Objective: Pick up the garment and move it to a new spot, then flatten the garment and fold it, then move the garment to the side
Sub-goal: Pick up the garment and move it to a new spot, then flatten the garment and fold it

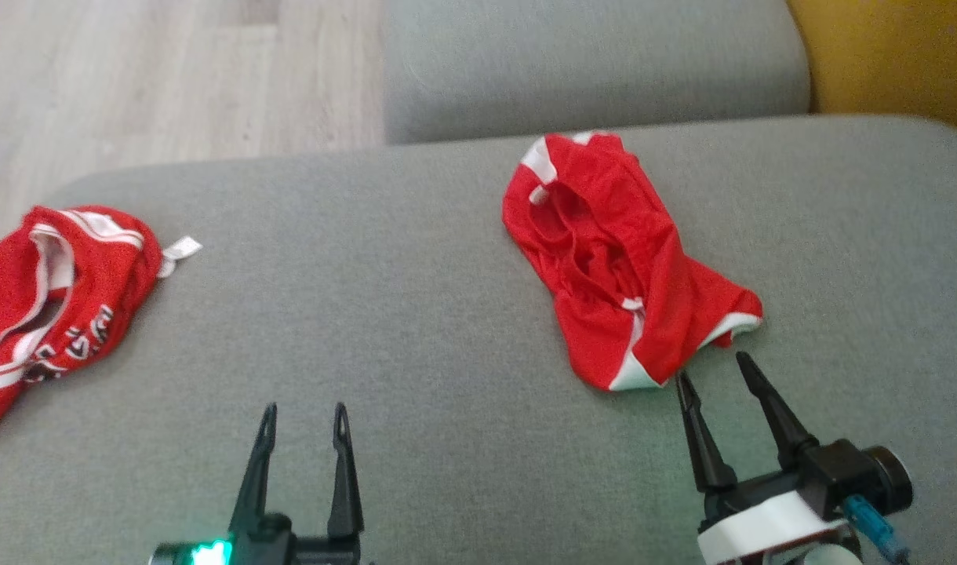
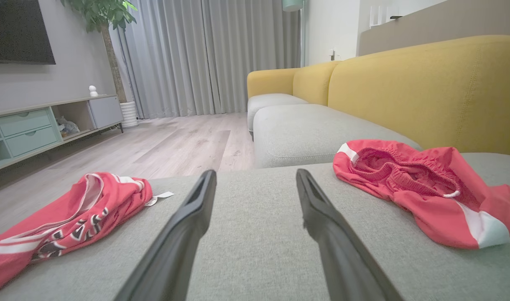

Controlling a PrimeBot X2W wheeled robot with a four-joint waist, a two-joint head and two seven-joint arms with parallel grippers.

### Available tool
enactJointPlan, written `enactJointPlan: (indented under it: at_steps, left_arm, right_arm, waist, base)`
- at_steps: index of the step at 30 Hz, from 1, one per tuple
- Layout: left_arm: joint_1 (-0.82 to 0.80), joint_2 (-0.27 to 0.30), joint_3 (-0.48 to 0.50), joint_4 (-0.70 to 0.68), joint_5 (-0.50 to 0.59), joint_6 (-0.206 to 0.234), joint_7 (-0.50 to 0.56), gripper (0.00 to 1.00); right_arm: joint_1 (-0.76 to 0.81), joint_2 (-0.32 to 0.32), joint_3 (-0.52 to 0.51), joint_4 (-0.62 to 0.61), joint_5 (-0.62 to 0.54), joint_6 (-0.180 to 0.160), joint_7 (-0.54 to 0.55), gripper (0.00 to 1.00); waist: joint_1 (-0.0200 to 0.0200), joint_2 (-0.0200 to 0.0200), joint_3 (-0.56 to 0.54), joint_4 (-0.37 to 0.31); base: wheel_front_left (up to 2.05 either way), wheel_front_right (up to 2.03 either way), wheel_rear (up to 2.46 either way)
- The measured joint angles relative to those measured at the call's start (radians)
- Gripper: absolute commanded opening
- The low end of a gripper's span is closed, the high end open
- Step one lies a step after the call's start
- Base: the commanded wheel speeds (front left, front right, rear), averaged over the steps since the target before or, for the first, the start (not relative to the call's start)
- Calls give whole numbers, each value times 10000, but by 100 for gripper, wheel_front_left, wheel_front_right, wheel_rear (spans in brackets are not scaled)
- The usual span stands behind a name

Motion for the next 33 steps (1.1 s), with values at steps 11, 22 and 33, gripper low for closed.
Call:
enactJointPlan:
  at_steps: [11,22,33]
  left_arm:
    - [659,-430,851,63,627,-846,0,100]
    - [666,-704,1348,355,802,-1279,0,100]
    - [668,-844,1547,571,886,-1559,0,100]
  right_arm:
    - [220,13,36,140,17,0,2,100]
    - [221,15,-150,180,79,0,2,100]
    - [221,15,-207,226,79,0,2,100]
  waist:
    - [3,0,-463,197]
    - [3,0,-481,160]
    - [3,0,-419,74]
  base:
    - [0,0,0]
    - [0,0,0]
    - [0,0,0]
